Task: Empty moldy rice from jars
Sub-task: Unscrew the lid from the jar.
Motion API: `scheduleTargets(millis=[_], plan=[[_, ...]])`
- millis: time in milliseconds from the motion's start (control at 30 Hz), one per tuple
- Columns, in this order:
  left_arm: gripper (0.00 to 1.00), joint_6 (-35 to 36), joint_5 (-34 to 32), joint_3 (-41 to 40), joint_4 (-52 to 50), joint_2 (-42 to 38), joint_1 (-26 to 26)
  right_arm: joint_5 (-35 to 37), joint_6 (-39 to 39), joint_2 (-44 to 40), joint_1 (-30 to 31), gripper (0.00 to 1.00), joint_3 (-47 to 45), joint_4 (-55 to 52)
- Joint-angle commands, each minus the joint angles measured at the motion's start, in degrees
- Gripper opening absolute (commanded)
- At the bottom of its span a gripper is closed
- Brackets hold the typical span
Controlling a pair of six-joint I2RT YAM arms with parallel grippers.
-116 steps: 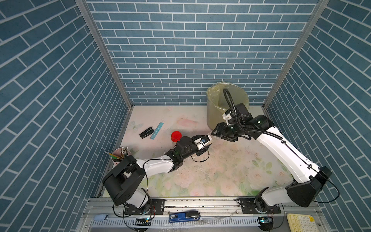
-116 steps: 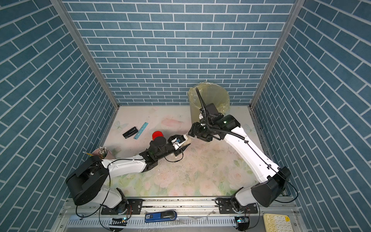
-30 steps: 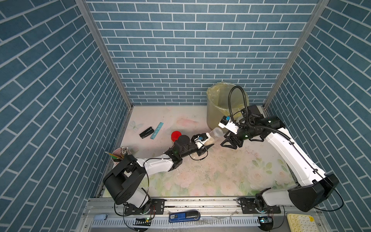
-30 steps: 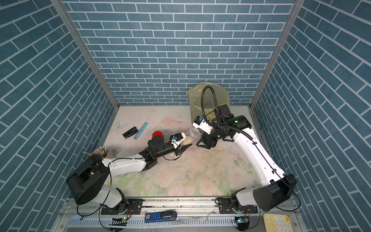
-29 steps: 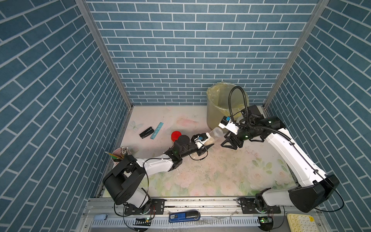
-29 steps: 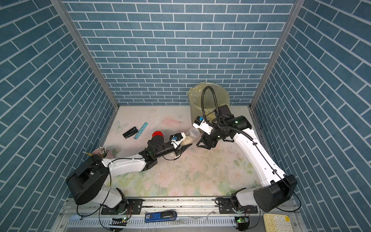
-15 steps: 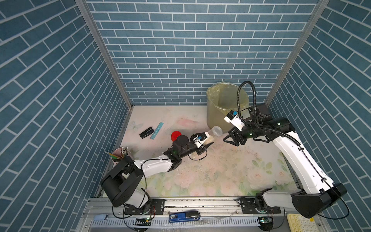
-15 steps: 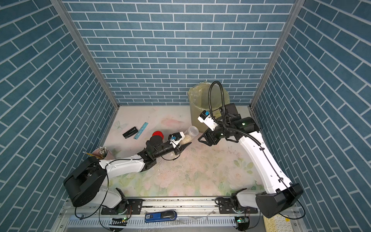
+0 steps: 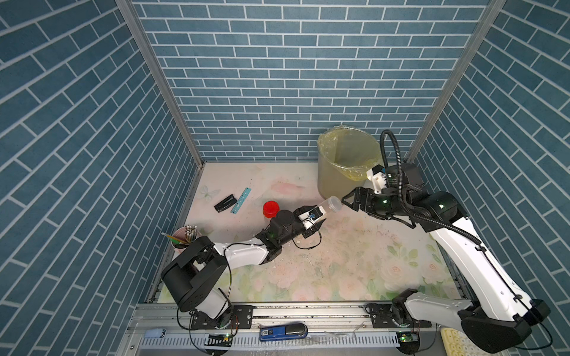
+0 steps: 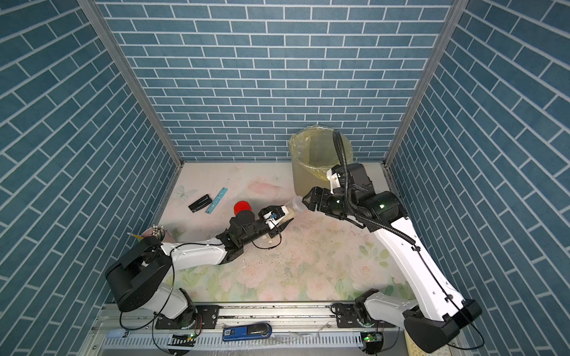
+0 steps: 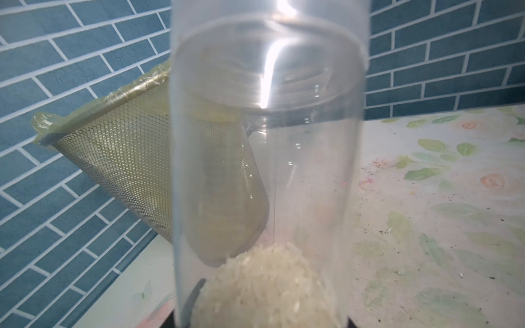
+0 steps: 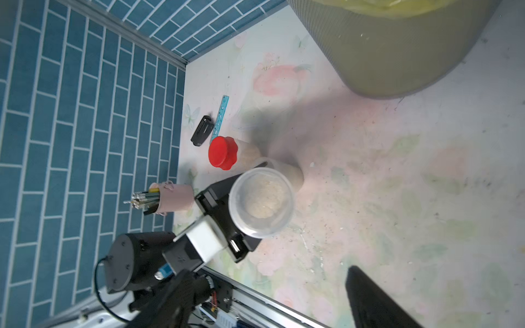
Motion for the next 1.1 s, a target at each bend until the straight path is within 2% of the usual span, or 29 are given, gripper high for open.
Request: scheduleTargets(millis=[0, 633, 1067], plan=[[0.13, 2.14, -1.70, 1.55, 3.23, 0.76, -1.00, 4.83, 10.76, 2.67, 2.01, 0.99, 2.72, 1.03], [0.15, 3.59, -2.95, 1.08, 1.66, -2.11, -1.45, 0.73, 11.26, 8.53, 2.94, 0.98, -0.07, 4.37], [0.15, 4.29, -3.62, 0.51, 0.66, -3.41, -1.45, -1.71, 11.03, 8.16, 2.90, 0.79, -3.77, 7.70]])
